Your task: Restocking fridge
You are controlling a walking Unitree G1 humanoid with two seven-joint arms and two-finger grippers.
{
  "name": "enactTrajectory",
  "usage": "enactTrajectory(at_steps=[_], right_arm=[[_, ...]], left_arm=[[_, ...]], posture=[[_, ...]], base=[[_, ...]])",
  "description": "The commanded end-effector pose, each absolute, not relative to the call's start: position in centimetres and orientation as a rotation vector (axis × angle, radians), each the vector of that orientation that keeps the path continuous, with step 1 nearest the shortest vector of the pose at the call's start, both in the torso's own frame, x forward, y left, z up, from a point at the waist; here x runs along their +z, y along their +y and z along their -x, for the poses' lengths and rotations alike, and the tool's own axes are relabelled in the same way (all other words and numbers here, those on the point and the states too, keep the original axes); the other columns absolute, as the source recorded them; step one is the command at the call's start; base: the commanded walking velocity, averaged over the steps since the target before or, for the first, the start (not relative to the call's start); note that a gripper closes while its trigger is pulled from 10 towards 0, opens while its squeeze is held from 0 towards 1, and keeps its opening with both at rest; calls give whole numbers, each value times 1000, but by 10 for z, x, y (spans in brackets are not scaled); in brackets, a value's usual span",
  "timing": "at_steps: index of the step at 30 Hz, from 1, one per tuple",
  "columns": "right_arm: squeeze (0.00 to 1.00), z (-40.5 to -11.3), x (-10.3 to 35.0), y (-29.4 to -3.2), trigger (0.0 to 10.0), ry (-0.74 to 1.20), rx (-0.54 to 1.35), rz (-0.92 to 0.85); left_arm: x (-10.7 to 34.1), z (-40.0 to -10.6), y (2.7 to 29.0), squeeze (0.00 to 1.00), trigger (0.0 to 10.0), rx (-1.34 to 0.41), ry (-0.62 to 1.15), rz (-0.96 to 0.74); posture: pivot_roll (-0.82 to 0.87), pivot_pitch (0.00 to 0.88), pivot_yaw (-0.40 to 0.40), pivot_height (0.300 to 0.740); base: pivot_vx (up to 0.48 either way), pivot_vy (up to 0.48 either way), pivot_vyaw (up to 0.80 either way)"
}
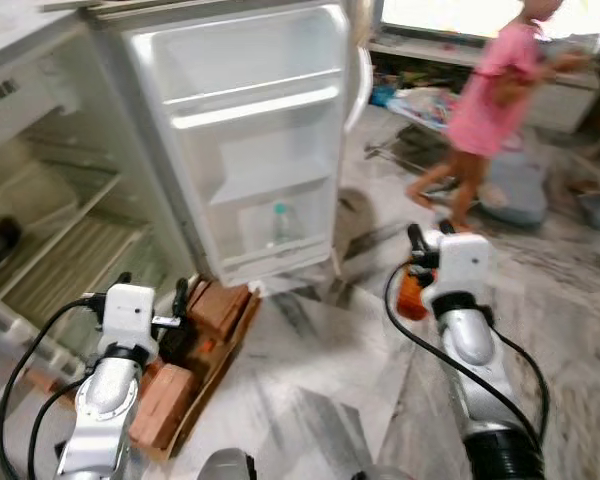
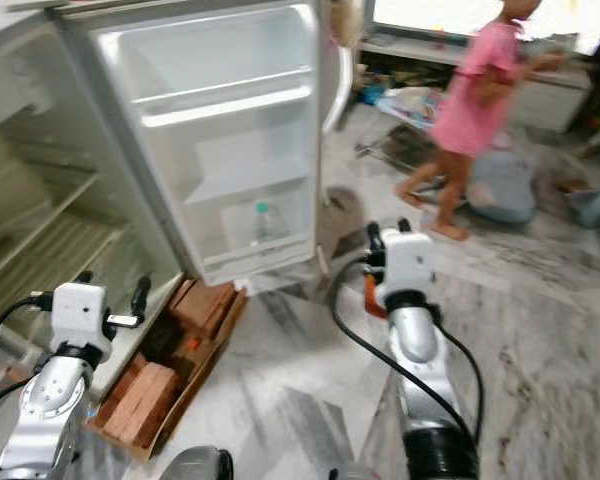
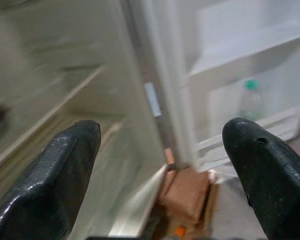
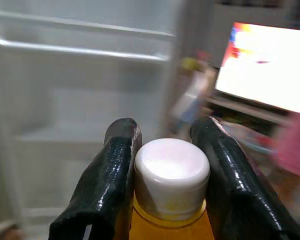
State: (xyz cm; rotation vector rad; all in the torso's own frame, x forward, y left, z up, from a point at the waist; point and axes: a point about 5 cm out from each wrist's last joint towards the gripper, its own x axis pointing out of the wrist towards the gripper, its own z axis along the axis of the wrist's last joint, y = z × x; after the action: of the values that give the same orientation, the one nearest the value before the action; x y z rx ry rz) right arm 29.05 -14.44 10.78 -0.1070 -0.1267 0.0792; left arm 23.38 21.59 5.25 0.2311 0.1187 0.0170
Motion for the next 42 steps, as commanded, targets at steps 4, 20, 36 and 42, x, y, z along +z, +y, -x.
enactTrajectory(at_steps=[4, 20, 36, 42], right_arm=[[0, -297, 116, -140, 10000, -166, 122, 132], [0, -299, 114, -149, 10000, -162, 110, 127], [0, -303, 115, -145, 10000, -166, 121, 139], [0, -302, 115, -139, 10000, -169, 143, 141]], left_arm=[[55, -237, 218, 0, 10000, 29, 105, -255], [54, -239, 212, 0, 10000, -4, 95, -224], [53, -241, 201, 0, 10000, -34, 85, -208], [52, -242, 202, 0, 10000, -32, 97, -209]], posture=[[128, 0, -23, 740], [106, 0, -11, 740], [103, 0, -32, 740], [103, 10, -30, 740]], base=[[0, 0, 800], [183, 0, 340], [402, 0, 0], [466, 0, 0]])
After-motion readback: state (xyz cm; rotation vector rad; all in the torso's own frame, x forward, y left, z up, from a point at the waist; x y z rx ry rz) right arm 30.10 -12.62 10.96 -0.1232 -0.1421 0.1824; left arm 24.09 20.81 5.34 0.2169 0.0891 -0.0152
